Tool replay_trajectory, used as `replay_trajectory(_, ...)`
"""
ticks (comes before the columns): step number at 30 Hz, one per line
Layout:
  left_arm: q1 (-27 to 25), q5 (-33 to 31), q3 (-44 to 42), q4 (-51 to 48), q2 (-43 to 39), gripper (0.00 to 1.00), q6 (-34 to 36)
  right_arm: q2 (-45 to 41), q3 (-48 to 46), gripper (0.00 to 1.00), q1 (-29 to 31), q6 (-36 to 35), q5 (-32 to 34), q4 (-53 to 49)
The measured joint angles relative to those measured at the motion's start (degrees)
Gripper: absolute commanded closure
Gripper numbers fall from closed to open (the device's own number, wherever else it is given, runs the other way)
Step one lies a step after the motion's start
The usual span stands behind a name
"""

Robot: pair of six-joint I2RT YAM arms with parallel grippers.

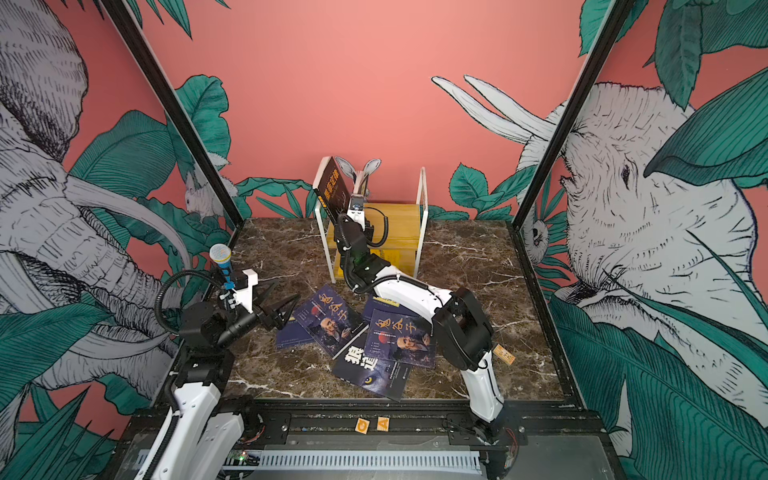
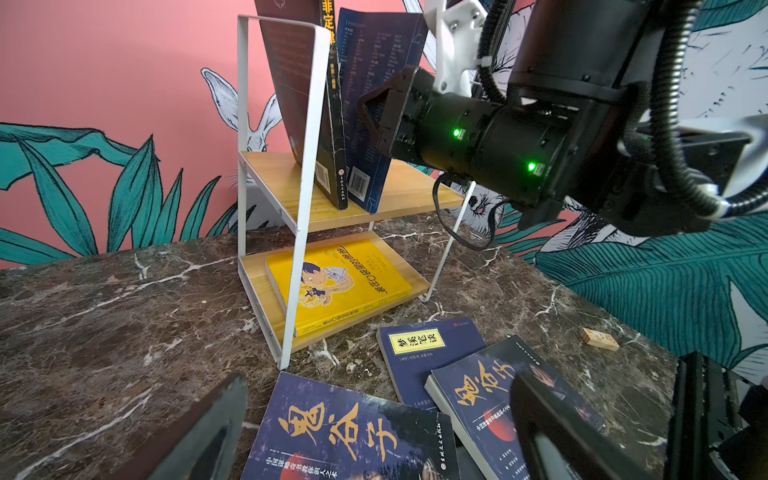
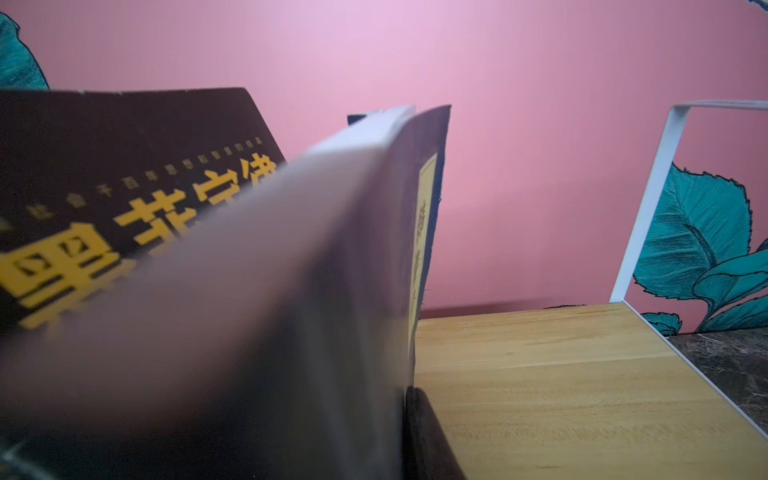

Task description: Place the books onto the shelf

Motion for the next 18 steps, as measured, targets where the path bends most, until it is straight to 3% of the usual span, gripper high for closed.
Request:
replay_trajectory(9, 0.0, 0.0, 0.0, -0.85, -0.07, 0.0, 0.35, 1.84, 2.36, 0.92, -0.02, -2.93, 0.52, 0.79)
replay_trajectory(18, 0.0, 0.02, 0.0, -1.29, -0.04, 0.01, 0.7, 2.89, 3.63, 0.91, -0.39, -4.04, 0.7, 1.03)
